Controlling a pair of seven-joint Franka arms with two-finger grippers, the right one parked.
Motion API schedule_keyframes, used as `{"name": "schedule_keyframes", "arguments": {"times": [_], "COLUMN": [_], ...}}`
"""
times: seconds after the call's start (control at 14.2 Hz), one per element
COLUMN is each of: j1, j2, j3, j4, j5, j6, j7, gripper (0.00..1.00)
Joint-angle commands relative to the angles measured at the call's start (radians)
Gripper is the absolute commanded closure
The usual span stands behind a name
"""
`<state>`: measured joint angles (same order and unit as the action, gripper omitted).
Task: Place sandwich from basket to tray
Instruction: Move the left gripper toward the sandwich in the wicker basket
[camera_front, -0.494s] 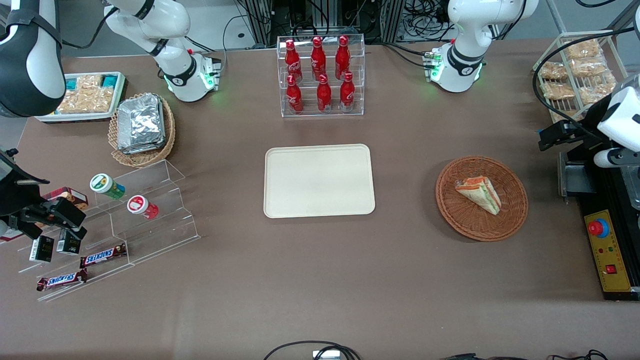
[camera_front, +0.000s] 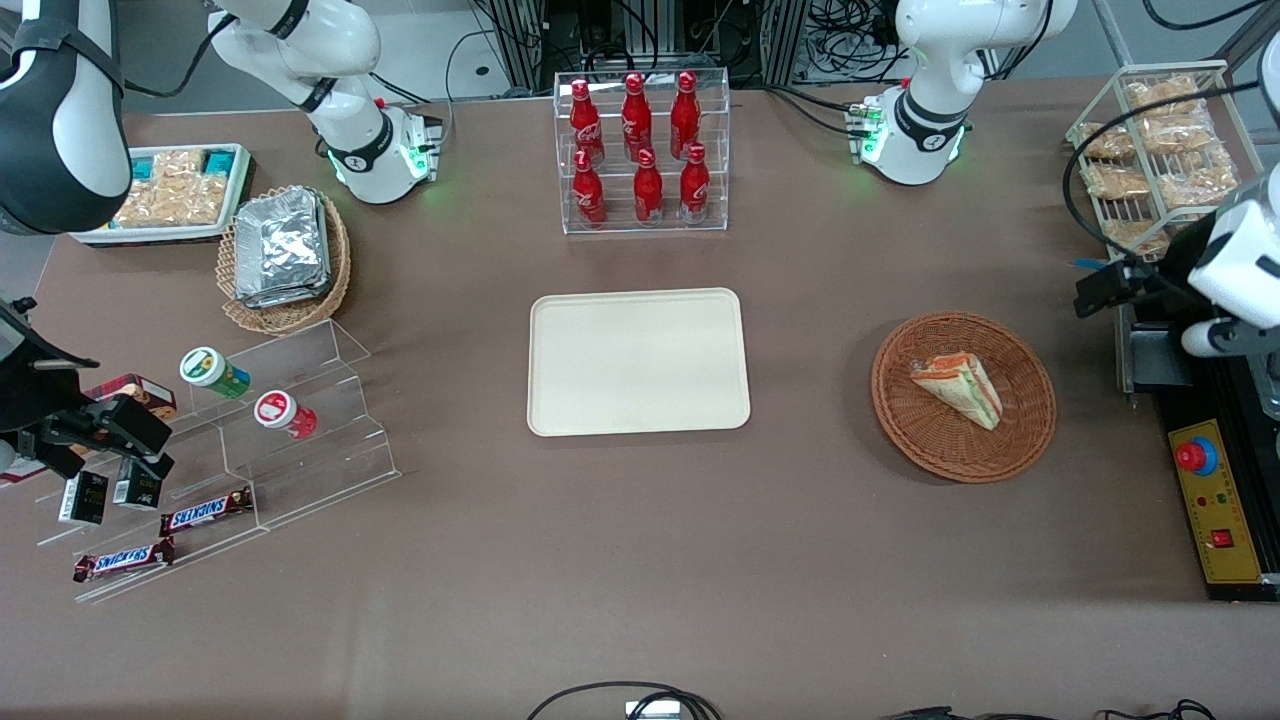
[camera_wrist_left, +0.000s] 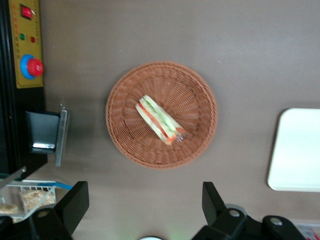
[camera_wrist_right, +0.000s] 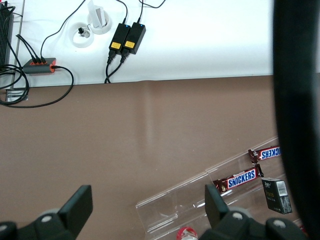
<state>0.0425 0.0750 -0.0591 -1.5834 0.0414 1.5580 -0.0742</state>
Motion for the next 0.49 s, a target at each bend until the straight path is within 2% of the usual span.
{"name": "schedule_keyframes", "arguments": {"times": [0.0, 0.14, 0.42], "j1": [-0.001, -0.003, 0.017], "j2": [-0.041, -0.046, -0.103], "j3": [0.004, 0.002, 0.005], "j4": [-0.149, -0.245, -0.461], "j5": [0.045, 0.038, 0.002], "j6": [0.135, 0.221, 0.405], "j7": [-0.034, -0.139, -0.199], "gripper": [0.00, 0.00, 0.00]}}
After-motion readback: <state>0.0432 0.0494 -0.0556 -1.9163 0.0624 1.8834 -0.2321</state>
